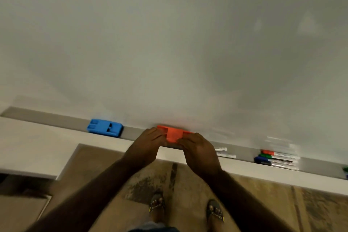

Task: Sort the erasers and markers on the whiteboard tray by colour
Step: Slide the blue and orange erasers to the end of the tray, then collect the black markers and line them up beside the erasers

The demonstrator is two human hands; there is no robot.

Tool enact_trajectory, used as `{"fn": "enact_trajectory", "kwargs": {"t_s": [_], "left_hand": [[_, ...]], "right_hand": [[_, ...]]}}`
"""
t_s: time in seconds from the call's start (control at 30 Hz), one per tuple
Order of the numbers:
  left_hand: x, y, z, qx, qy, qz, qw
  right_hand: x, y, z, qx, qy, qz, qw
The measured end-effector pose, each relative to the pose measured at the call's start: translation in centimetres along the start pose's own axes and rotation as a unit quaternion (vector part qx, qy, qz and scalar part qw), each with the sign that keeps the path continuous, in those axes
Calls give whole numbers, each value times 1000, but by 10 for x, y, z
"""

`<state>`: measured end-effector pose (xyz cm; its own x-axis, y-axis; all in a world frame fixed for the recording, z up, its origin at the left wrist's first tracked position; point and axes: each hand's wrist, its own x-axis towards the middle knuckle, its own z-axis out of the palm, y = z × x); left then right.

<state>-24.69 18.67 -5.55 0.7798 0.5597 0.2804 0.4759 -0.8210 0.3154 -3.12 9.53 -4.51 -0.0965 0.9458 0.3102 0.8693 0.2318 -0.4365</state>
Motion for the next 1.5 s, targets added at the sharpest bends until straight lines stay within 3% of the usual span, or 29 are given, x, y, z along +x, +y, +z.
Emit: {"fn": "enact_trajectory", "kwargs": {"t_s": [0.17, 0.37, 0.73, 1.17, 1.33, 1.5], "left_hand": [[-38, -46, -13, 22, -28, -65, 997], [-70, -94, -16, 26, -43, -110, 993], [-84, -128, -9, 27, -73, -125, 989], [-86, -124, -11, 30, -60, -125, 990], [-92, -107, -7, 57, -47, -137, 988], [-87, -88, -2, 72, -38, -184, 979]], "right_hand": [[35, -37, 41, 3, -60, 3, 998], [66, -63, 91, 1, -75, 9, 997], [81, -76, 133, -14, -107, 54, 993], [67, -66, 125, 23, -83, 28, 996], [31, -32, 98, 41, 2, 67, 997], [-14, 6, 70, 19, 1, 112, 994]]}}
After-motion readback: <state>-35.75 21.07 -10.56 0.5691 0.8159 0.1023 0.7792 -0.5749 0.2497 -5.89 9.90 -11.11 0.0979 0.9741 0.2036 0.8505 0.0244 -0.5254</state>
